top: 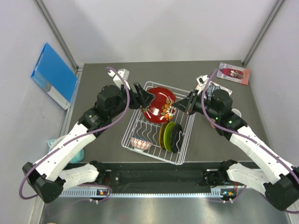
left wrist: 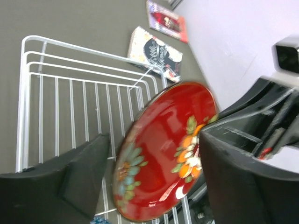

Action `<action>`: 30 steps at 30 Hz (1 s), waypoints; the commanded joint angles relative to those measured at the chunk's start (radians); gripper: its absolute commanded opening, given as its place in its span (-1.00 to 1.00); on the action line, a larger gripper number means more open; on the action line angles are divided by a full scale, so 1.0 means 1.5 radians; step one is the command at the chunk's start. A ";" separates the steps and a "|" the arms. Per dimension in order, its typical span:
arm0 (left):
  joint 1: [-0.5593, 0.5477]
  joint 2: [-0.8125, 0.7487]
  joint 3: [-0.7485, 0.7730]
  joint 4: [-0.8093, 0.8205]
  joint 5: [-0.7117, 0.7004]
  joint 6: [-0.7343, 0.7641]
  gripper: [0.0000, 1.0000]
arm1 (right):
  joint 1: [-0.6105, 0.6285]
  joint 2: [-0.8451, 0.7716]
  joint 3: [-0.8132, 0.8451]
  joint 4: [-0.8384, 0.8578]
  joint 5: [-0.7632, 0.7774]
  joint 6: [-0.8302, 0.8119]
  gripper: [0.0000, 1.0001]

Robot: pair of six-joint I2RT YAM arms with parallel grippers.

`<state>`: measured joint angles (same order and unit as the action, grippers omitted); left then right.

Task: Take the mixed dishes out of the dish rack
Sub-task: Place the plate at the center of the board.

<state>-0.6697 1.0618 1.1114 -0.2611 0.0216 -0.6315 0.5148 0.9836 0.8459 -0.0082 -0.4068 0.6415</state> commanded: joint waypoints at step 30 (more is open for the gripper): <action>0.023 -0.119 -0.096 0.090 -0.191 -0.045 0.63 | -0.068 0.064 0.184 0.008 -0.137 0.144 -1.00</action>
<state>-0.6426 0.8768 0.9974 -0.1913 -0.2581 -0.6754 0.4488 1.0302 1.0294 -0.0853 -0.5007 0.7078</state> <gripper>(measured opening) 0.809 0.047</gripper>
